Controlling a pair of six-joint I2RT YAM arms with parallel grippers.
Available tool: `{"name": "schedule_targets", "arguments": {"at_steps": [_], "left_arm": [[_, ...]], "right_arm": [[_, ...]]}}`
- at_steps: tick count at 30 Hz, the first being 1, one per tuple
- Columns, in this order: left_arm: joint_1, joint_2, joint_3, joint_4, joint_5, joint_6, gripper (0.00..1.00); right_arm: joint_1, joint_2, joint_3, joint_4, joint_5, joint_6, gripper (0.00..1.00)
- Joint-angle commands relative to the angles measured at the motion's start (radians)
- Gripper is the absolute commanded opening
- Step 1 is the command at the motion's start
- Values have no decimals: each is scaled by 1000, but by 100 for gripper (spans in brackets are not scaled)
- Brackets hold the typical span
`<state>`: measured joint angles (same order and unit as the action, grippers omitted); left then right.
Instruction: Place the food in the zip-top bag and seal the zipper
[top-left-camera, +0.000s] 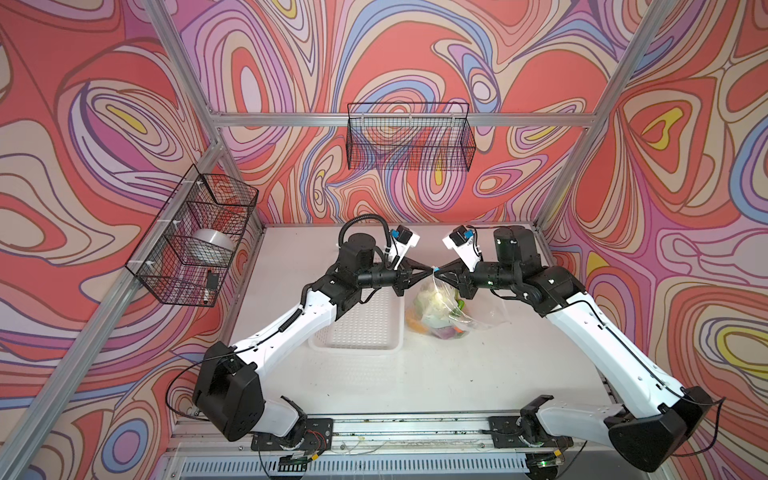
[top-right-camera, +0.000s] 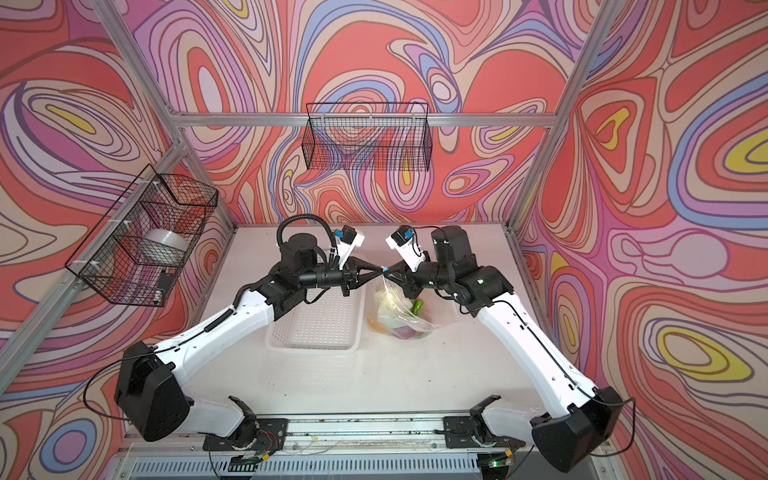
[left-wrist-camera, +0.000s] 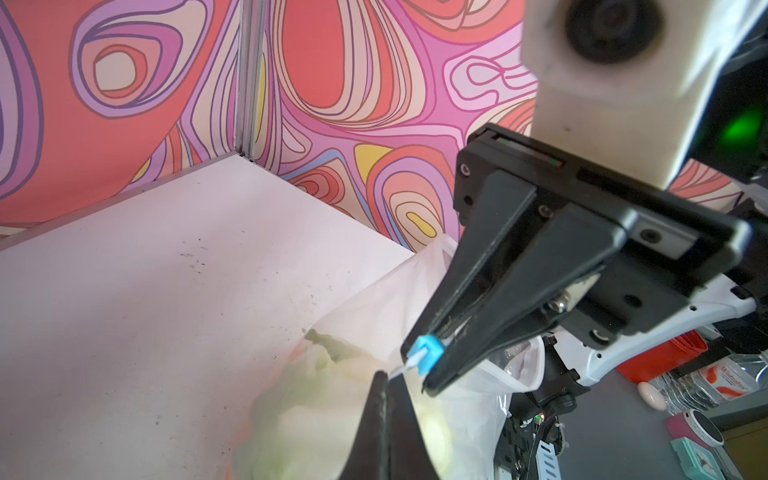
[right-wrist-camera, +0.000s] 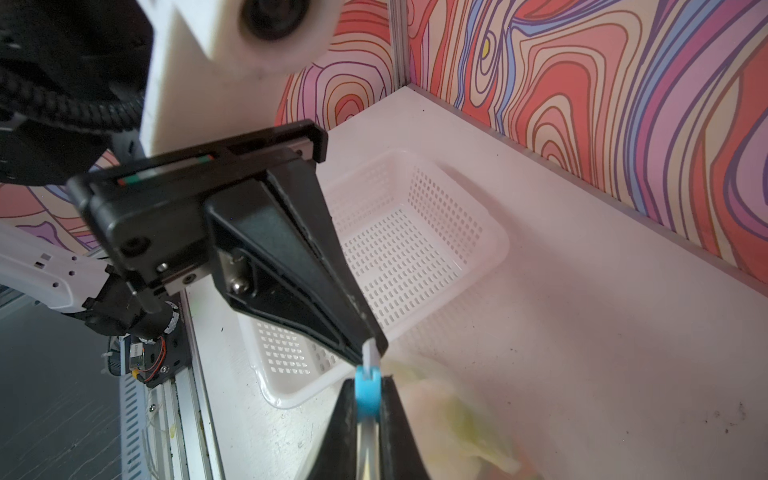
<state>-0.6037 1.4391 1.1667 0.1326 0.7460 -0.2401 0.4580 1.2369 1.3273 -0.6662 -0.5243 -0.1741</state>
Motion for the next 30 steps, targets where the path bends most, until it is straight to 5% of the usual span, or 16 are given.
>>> {"name": "schedule_targets", "arguments": {"at_steps": [1,10,14,17,20,30], "left_arm": [[26,-34,-11,68,-112,-25,0],[27,-45,-14,68,-105,-31,0],[27,-25,-5,95,0,-60,2],[23,1,17,121,113,-109,28],[8,13,20,138,142,-115,39],[-16,70,40,154,174,-136,30]], "right_arm": [[4,-46,-28,-63,24,-8,0],[5,-74,-48,-75,101,-24,0],[4,-79,-40,-56,64,-8,0],[4,-79,-26,-44,34,-2,0],[4,-77,-18,-35,20,0,0],[4,-67,-13,-32,23,8,0]]}}
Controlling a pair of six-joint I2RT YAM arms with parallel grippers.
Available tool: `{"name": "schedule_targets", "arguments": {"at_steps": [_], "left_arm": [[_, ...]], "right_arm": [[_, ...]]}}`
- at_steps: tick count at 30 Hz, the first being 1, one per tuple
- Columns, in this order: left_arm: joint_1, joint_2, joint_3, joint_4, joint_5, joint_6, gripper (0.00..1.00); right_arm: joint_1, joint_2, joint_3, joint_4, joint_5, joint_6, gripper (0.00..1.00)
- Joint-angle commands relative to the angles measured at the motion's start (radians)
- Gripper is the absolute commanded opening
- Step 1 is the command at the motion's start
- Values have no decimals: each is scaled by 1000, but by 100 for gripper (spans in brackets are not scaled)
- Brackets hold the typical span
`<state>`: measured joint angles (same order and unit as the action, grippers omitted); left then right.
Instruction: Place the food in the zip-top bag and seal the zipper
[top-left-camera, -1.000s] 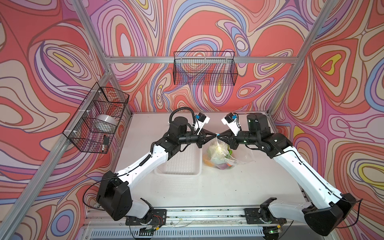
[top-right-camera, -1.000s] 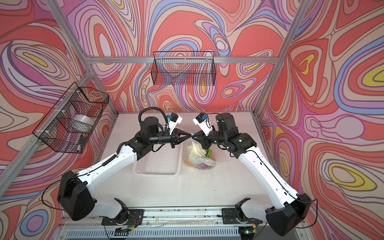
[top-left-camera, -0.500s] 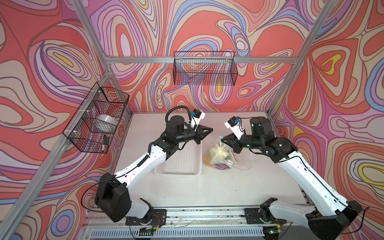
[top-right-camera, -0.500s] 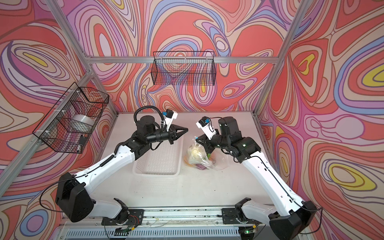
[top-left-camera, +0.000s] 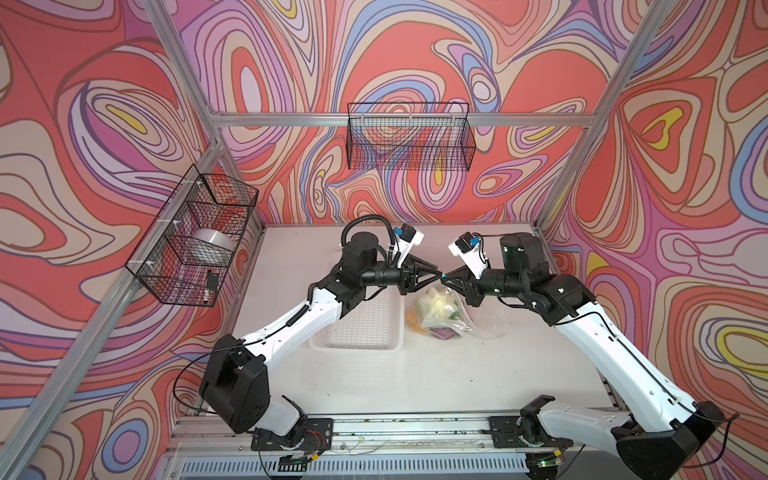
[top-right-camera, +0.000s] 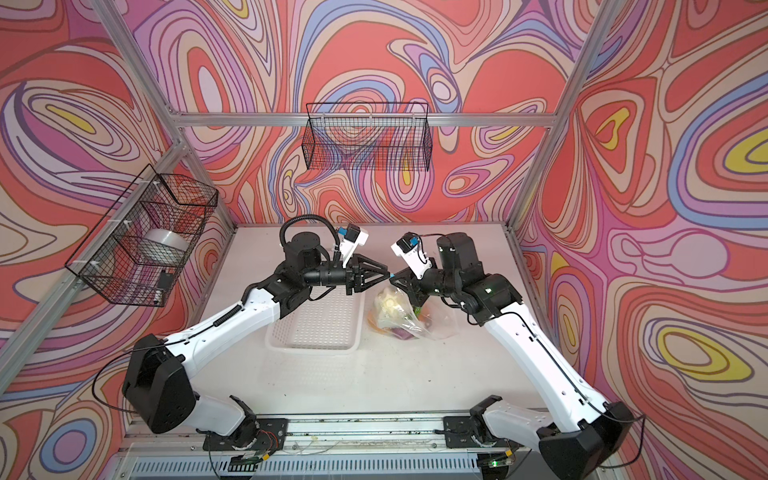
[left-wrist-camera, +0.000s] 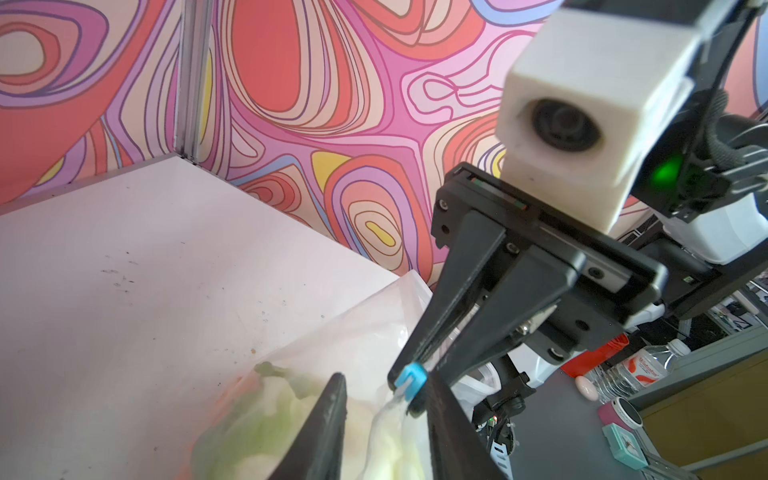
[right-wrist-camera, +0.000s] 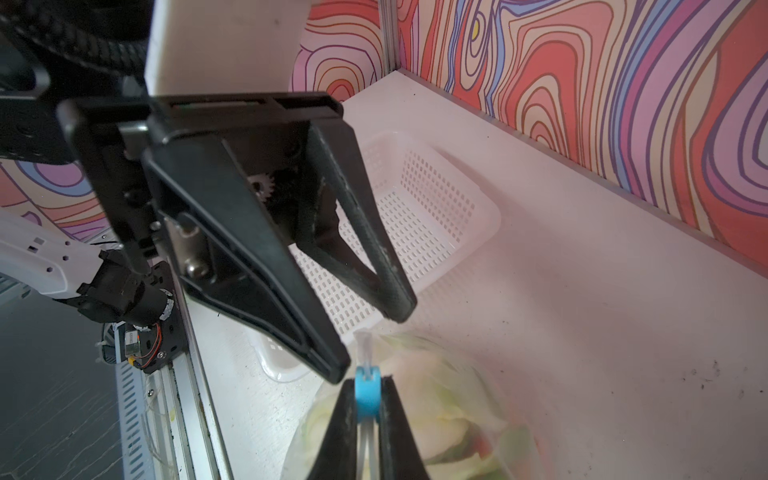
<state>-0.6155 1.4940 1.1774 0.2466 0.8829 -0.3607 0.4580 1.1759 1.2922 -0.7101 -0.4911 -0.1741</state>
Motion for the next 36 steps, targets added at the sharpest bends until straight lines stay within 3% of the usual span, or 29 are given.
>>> {"name": "schedule_targets", "arguments": {"at_steps": [1,10,16,22,36], "left_arm": [[-4,17,31,43,36,-17,27],[-6,18,43,45,38,-14,0],[-6,14,36,16,11,-2,0],[3,-35,6,-21,-146,45,0],[24,-69,10,-53,-247,54,0]], "right_arm": [[4,-6,22,12,-10,8,0],[4,-7,16,19,-9,10,0],[4,-15,14,18,-3,8,0],[4,-25,1,-4,24,1,0],[4,-55,-26,-26,47,4,2]]}}
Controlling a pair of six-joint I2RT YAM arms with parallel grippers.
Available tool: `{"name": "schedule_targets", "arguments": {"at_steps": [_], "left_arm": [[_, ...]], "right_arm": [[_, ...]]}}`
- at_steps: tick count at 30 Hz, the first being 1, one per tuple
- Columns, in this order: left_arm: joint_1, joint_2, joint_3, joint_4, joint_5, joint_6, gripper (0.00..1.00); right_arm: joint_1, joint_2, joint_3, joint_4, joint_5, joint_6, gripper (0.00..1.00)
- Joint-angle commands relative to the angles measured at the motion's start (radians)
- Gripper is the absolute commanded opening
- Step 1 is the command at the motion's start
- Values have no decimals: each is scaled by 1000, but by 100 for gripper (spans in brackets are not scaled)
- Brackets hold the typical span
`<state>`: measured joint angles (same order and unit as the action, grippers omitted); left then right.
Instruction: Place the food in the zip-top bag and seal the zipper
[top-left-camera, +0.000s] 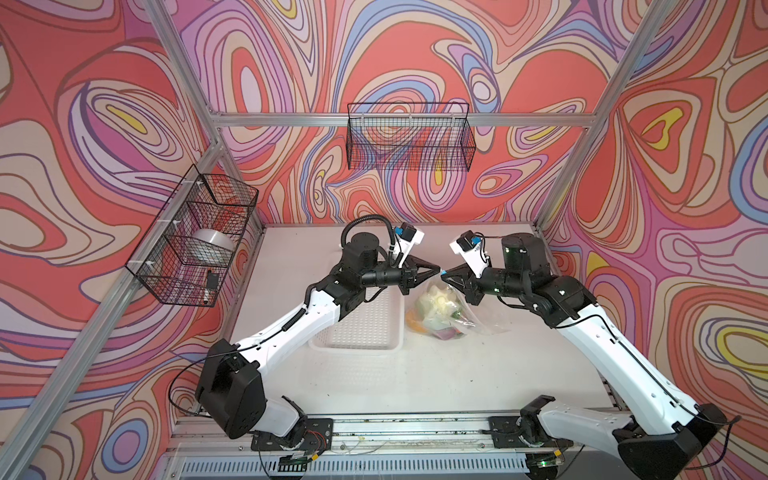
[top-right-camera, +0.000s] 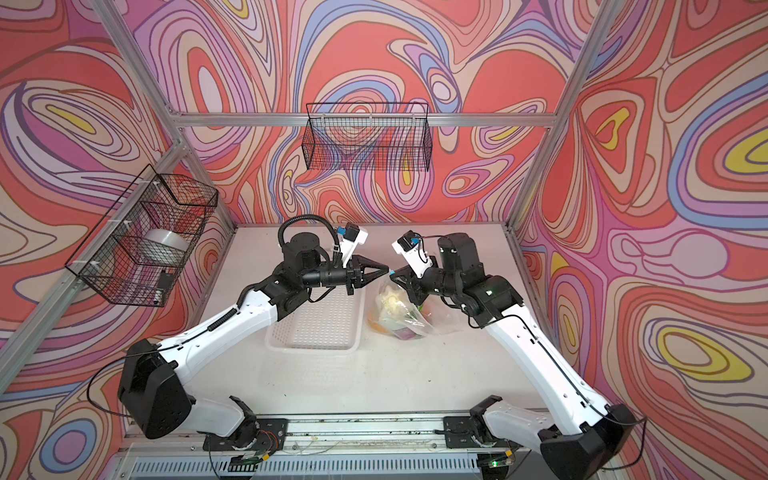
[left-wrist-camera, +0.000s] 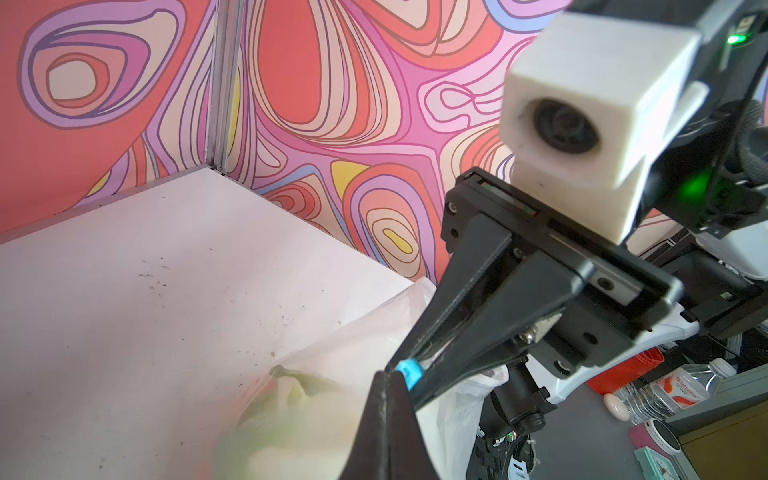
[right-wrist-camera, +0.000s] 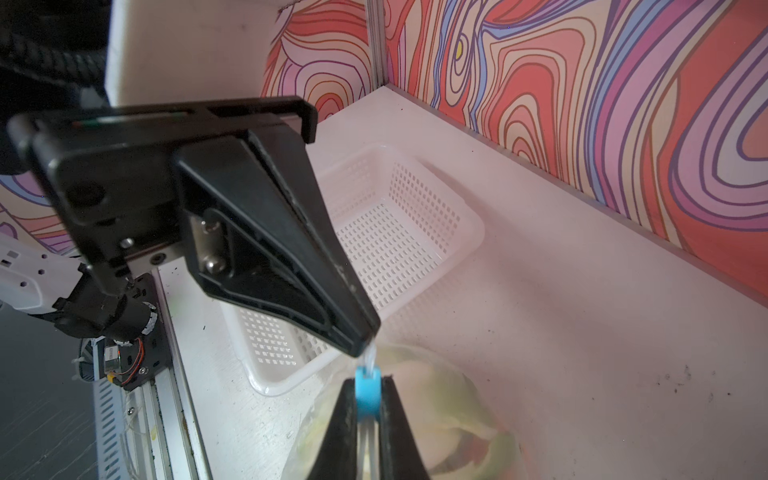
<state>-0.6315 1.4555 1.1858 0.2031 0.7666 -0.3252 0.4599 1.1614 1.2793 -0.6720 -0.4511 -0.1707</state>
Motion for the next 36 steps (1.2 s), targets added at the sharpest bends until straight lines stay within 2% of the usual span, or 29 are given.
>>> {"name": "schedule_targets", "arguments": {"at_steps": [1,9,16,19,22,23,25,27,29,32,36], "left_arm": [[40,-33,3,-15,-137,20,0],[53,-13,18,-75,-227,44,0],[82,42,79,-97,-265,42,0],[85,58,106,-84,-191,22,0],[85,72,108,-21,-43,-26,0],[84,76,101,12,3,-52,3],[80,74,78,78,73,-97,18],[68,65,49,128,109,-127,33],[55,55,34,131,121,-127,41],[36,46,28,112,131,-114,48],[17,62,34,88,155,-109,49]], "right_arm": [[2,-41,-14,-67,8,2,2],[2,-66,-38,-93,49,13,2],[2,-97,-63,-133,93,28,2],[3,-112,-73,-127,95,33,2],[2,-116,-71,-98,80,36,2],[2,-113,-66,-88,72,37,2],[2,-105,-53,-75,63,39,2],[2,-96,-40,-64,59,40,1],[2,-88,-37,-57,58,40,1],[2,-81,-34,-47,55,47,1],[2,-80,-38,-31,51,58,1]]}}
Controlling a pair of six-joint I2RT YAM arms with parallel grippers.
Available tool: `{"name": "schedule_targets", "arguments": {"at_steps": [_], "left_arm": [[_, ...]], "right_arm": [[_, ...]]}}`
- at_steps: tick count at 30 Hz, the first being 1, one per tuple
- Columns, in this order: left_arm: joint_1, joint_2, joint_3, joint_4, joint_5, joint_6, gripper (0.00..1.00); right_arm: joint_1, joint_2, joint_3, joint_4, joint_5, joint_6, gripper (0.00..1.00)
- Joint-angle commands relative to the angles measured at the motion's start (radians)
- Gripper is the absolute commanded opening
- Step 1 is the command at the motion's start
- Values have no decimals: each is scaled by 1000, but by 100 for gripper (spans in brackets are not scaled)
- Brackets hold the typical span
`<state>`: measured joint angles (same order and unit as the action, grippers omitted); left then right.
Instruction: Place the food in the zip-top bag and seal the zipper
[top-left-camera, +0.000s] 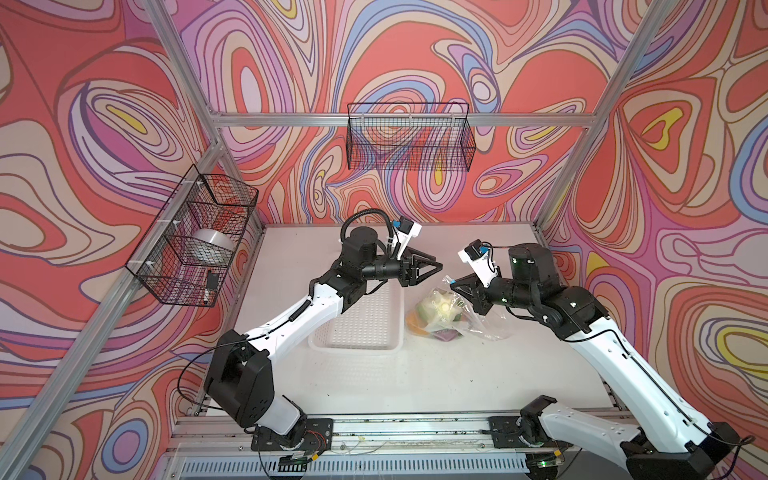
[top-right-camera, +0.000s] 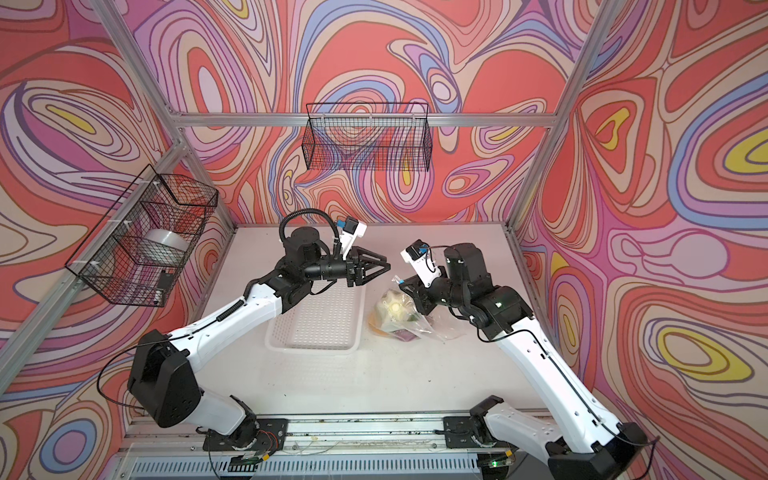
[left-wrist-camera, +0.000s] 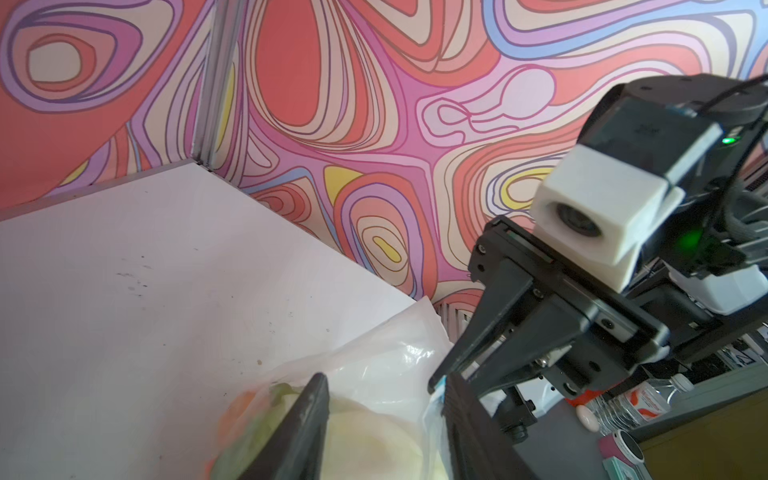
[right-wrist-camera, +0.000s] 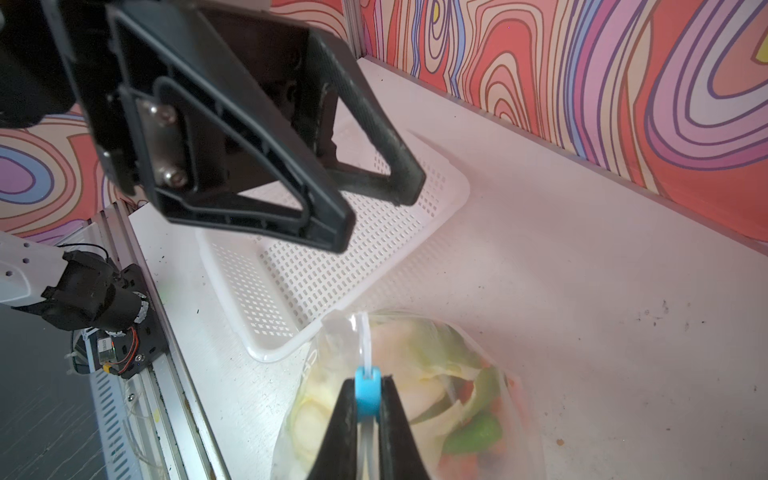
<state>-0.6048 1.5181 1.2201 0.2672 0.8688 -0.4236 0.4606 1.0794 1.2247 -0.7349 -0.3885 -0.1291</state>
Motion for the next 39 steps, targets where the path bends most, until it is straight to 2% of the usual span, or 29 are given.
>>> {"name": "schedule_targets", "arguments": {"at_steps": [1,13,15,20,25,30,39], "left_arm": [[-15,7,-1,25,57,-13,49],[-41,58,19,41,104,-47,39],[-44,59,17,41,105,-48,32],[-44,51,12,44,96,-44,1],[-44,43,11,51,69,-39,0],[-19,18,-8,59,-51,-29,0],[16,-38,28,17,-163,26,0]], "right_arm": [[1,3,15,37,-14,19,1],[1,10,10,48,6,15,0],[1,10,6,53,8,16,1],[2,13,1,54,5,17,1],[2,13,2,47,6,14,0],[1,15,5,21,19,14,1],[1,13,1,-25,60,22,2]]}}
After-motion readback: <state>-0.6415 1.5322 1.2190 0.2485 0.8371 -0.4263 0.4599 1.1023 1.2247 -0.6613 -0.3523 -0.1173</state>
